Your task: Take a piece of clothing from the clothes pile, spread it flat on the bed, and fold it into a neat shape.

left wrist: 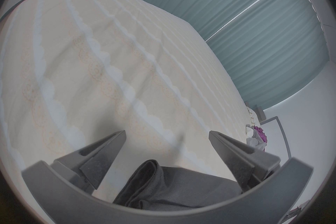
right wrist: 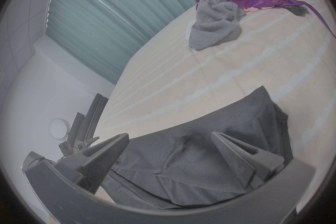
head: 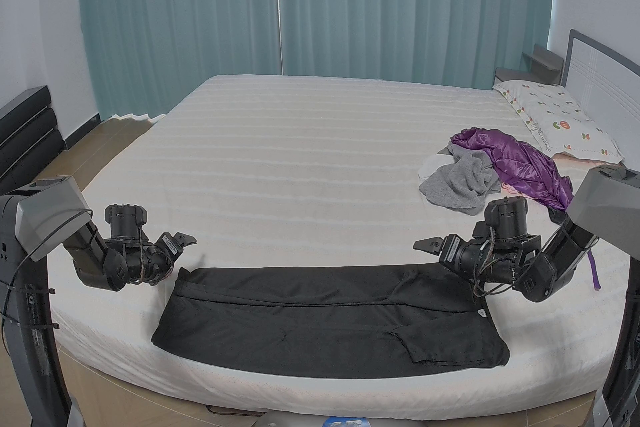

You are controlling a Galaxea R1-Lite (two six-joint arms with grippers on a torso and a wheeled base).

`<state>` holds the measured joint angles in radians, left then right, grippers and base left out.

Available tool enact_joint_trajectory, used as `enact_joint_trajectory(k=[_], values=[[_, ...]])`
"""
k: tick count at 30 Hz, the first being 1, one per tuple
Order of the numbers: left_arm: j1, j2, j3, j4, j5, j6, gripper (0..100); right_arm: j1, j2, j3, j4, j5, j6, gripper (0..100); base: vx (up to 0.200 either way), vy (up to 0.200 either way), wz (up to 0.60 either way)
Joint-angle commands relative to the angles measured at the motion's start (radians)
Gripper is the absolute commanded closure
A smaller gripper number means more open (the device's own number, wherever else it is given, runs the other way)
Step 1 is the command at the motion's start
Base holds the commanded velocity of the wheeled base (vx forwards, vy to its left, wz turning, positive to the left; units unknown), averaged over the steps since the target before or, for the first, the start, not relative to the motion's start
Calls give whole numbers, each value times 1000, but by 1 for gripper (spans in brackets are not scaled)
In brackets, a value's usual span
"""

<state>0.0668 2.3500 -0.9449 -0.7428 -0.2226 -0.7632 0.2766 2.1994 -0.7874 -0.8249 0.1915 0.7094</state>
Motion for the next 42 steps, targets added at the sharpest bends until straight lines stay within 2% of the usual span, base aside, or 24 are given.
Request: enact_joint_trajectory(k=[1,5,7,13,18,19,25,42], values=[[1,0,1,0,0,-1,0,58,31,-90,75,-15,-10,0,0,0,0],[1,0,1,0,0,-1,0,79,63,-156,148,-58,-47,0,0,0,0],[1,0,1,0,0,-1,0,81,88,-190,191,-87,-97,0,0,0,0],[1,2,1,0,2,-1,0,110,129,-205,202,-130,-169,0,0,0,0],[1,2,1,0,0,-1,0,115,181,-243,204,-211,-269,0,0,0,0],[1,2,1,0,0,-1,0,115,184,-243,204,-214,-280,100,0,0,0],[1,2,1,0,2,-1,0,130,194,-265,196,-257,-317,100,0,0,0],[1,3,1,0,2,-1,0,173,201,-315,202,-257,-311,100,0,0,0]])
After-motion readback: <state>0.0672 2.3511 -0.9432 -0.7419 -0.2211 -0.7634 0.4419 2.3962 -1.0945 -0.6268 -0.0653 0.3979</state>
